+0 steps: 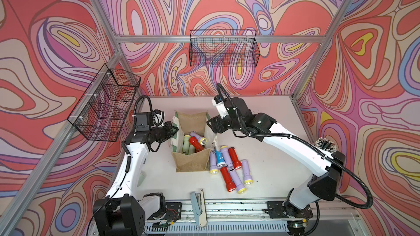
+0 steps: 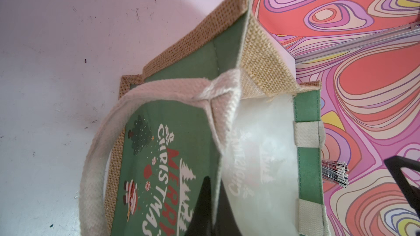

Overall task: Put the flashlights into the tote bags
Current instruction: Adjust the canvas bag at the center of the board, then pick up the flashlight from the center of the board.

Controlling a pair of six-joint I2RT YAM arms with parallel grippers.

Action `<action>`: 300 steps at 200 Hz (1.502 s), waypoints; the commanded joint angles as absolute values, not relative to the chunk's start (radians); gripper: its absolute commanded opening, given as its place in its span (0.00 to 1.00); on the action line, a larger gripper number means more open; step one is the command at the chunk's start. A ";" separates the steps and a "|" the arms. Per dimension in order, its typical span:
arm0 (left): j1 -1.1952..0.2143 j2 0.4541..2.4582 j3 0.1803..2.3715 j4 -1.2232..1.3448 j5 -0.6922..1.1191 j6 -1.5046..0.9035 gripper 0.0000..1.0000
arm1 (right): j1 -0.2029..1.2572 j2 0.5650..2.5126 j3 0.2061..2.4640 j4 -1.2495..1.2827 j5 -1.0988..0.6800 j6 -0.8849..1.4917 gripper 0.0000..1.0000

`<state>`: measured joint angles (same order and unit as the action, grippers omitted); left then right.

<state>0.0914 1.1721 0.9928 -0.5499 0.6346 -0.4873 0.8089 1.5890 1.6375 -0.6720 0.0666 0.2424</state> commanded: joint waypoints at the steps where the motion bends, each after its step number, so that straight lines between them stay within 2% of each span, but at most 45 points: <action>1: 0.089 1.164 0.991 -0.534 0.627 -0.491 0.00 | 0.705 1.568 1.615 -0.811 0.175 0.372 0.78; 48: 0.099 1.138 0.995 -0.548 0.597 -0.489 0.00 | 0.558 1.520 1.476 -0.960 0.132 0.500 0.75; 140: 0.161 1.133 0.984 -0.533 0.613 -0.507 0.00 | 0.552 1.451 1.215 -1.107 0.048 0.612 0.68; 182: 0.163 1.139 0.991 -0.529 0.630 -0.507 0.00 | 0.552 1.408 1.065 -1.032 -0.039 0.665 0.64; 218: 0.162 1.133 0.990 -0.532 0.630 -0.505 0.00 | 0.560 1.385 0.943 -0.842 -0.145 0.661 0.61; 276: 0.161 1.136 0.988 -0.532 0.626 -0.504 0.00 | 0.581 1.394 0.872 -0.802 -0.141 0.664 0.57; 300: 0.161 1.137 0.982 -0.528 0.630 -0.507 0.00 | 0.632 1.418 0.875 -0.793 -0.110 0.671 0.57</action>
